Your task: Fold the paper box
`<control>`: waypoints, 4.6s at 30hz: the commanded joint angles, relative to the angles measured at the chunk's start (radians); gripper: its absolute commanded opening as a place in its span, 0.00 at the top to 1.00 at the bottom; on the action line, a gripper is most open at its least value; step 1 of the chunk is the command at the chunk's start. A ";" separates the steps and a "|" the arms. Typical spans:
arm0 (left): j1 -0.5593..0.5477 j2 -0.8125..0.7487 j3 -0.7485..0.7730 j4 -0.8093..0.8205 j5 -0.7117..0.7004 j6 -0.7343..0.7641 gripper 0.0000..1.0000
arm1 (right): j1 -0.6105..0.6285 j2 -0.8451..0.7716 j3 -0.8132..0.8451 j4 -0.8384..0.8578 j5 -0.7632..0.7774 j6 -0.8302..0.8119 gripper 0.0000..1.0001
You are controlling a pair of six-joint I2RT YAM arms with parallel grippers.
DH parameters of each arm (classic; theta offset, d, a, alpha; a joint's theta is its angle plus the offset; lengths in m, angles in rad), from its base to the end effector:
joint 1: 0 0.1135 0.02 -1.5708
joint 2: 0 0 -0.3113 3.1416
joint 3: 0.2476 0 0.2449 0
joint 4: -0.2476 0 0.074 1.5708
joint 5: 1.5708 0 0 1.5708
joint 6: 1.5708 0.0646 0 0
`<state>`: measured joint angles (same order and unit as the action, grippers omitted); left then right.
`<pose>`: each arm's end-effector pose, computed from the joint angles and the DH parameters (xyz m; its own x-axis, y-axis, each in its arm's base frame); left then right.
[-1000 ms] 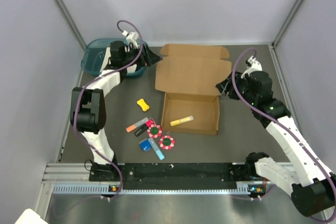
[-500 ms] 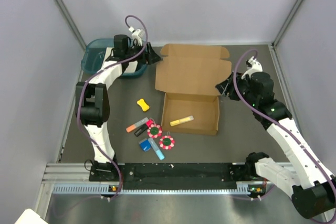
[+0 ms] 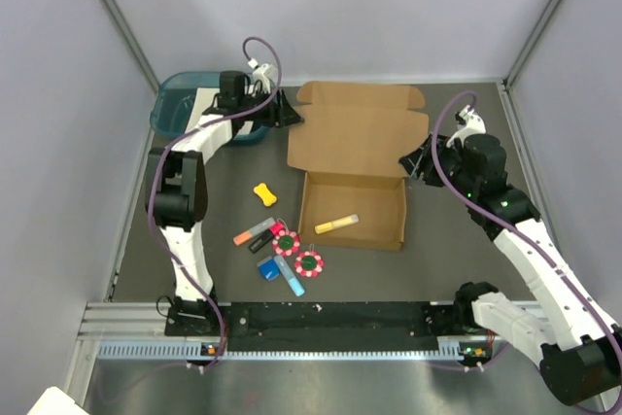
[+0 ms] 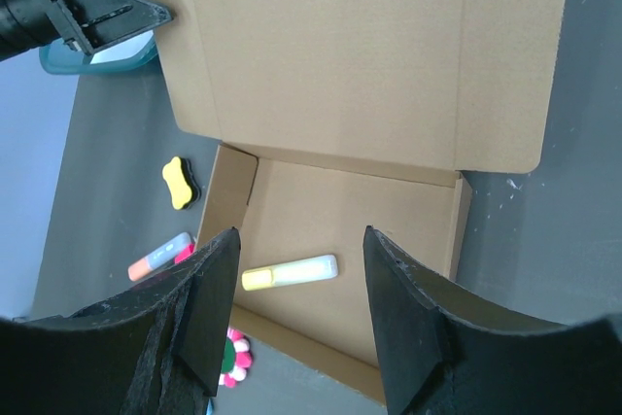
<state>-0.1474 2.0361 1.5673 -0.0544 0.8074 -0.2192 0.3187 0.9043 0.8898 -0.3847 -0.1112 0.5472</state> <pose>0.4891 -0.1198 0.2787 -0.6391 -0.0571 -0.7670 0.5959 0.5937 -0.5407 0.1812 0.0673 0.3610 -0.5277 0.3704 -0.7644 -0.1568 0.8420 0.5162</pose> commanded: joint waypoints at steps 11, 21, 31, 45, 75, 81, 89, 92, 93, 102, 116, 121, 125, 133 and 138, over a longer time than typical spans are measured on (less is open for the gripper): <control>-0.024 -0.007 0.008 0.093 0.081 -0.017 0.61 | 0.000 -0.024 -0.003 0.035 0.022 -0.001 0.46; -0.024 -0.074 -0.062 0.137 0.064 -0.020 0.81 | 0.002 0.016 0.057 -0.025 0.378 -0.039 0.46; -0.027 -0.151 -0.144 0.229 0.053 -0.025 0.93 | -0.039 0.223 0.215 0.046 0.337 -0.236 0.34; -0.057 -0.202 -0.237 0.335 0.000 0.015 1.00 | -0.202 0.304 0.052 0.377 -0.036 -0.317 0.34; -0.057 -0.237 -0.266 0.317 -0.043 0.073 1.00 | -0.213 0.567 0.248 0.328 -0.128 -0.389 0.56; -0.057 -0.243 -0.271 0.320 -0.050 0.078 1.00 | -0.213 0.596 0.261 0.280 -0.179 -0.397 0.57; -0.057 -0.254 -0.285 0.338 -0.060 0.083 1.00 | -0.211 0.622 0.270 0.256 -0.196 -0.395 0.71; -0.058 -0.263 -0.300 0.361 -0.056 0.083 1.00 | -0.211 0.625 0.270 0.250 -0.150 -0.394 0.68; -0.057 -0.264 -0.305 0.366 -0.053 0.081 1.00 | -0.214 0.627 0.274 0.248 -0.144 -0.395 0.62; -0.064 -0.280 -0.332 0.392 -0.051 0.084 1.00 | -0.213 0.668 0.340 0.219 -0.156 -0.400 0.65; -0.086 -0.293 -0.342 0.393 -0.103 0.093 1.00 | -0.178 0.578 0.311 0.268 -0.157 -0.371 0.85; -0.112 -0.343 -0.433 0.470 -0.215 0.092 1.00 | -0.135 0.504 0.227 0.303 -0.052 -0.363 0.95; -0.130 -0.402 -0.530 0.573 -0.362 0.044 1.00 | -0.115 0.427 0.143 0.342 0.005 -0.329 1.00; -0.158 -0.507 -0.687 0.709 -0.560 0.012 1.00 | -0.067 0.337 0.035 0.375 0.108 -0.267 1.00; -0.230 -0.566 -0.791 0.777 -0.703 0.014 1.00 | -0.014 0.318 0.021 0.343 0.243 -0.207 1.00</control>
<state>-0.3405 1.5391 0.8474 0.6220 0.2943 -0.2081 0.2729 1.2625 0.9173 -0.0460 -0.0242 0.2691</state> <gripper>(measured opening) 0.044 0.009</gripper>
